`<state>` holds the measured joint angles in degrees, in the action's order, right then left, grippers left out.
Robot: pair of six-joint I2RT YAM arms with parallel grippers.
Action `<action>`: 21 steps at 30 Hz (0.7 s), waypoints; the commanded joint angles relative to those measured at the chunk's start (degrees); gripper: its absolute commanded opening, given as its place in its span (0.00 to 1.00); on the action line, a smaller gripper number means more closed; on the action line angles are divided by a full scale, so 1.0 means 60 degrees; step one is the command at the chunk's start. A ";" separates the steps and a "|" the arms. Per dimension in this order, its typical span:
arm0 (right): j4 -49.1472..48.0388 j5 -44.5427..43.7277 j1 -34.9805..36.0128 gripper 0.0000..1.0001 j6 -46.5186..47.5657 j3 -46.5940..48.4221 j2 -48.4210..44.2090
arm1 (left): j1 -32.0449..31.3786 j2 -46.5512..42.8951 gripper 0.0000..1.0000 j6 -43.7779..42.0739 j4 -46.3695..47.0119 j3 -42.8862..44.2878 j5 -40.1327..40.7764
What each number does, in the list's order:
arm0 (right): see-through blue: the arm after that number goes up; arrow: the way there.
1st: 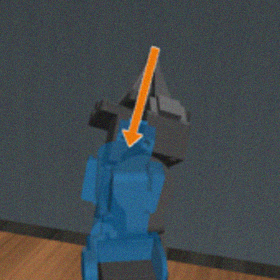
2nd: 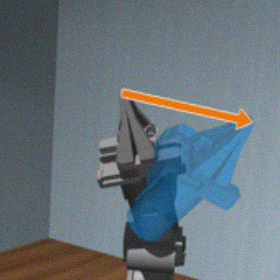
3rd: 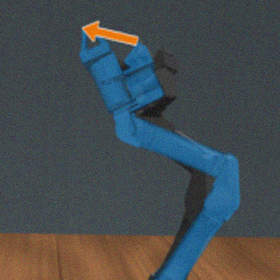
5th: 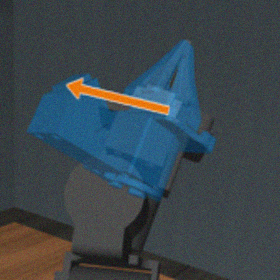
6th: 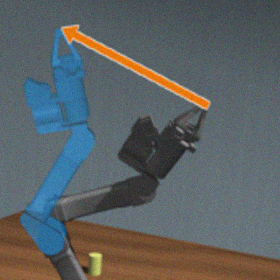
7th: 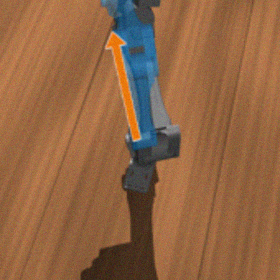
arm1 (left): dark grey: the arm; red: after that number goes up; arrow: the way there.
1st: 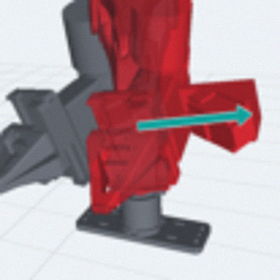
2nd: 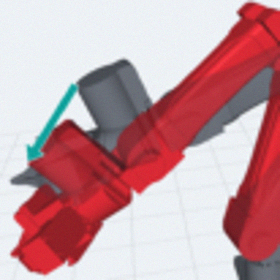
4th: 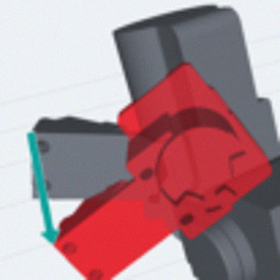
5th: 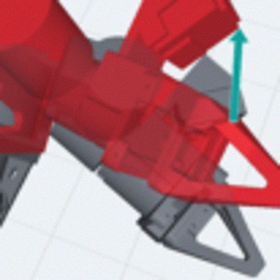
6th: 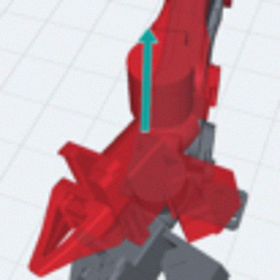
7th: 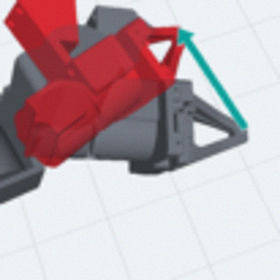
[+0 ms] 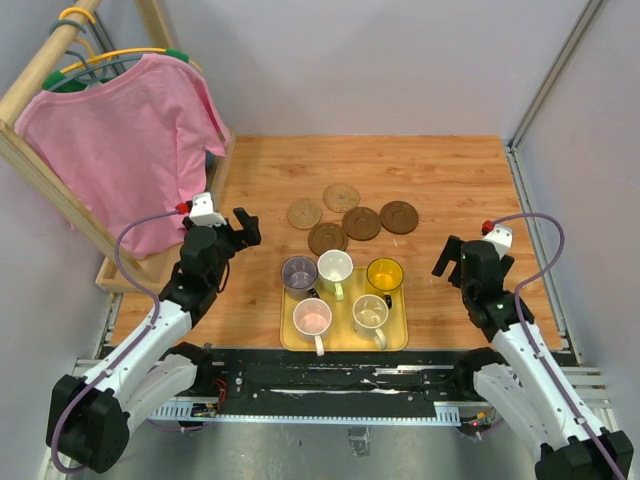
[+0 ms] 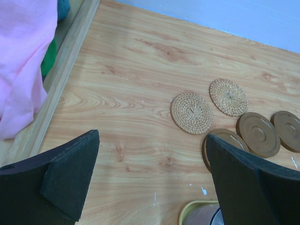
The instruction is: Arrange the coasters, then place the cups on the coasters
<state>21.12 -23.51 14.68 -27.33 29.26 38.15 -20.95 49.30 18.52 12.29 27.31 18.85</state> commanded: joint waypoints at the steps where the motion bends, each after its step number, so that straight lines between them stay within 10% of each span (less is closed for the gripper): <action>1: 0.0172 -0.0272 -0.0056 0.98 -0.0766 0.0090 0.0405 | 0.0048 0.0031 1.00 0.0100 0.0125 -0.0077 0.0220; 11: 0.0037 0.0270 -0.0057 0.98 -0.0808 0.1141 0.1264 | 0.0043 0.0311 1.00 0.0135 0.0336 0.0038 0.0160; 21: -0.3631 0.0572 -0.0054 0.99 -0.0061 -0.0437 -0.0280 | 0.0036 0.0317 1.00 0.0084 0.0384 0.0026 0.0249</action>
<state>9.78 -19.92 14.68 -29.71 29.69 38.85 -20.95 51.51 18.72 12.36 27.31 19.07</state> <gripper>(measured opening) 0.986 0.994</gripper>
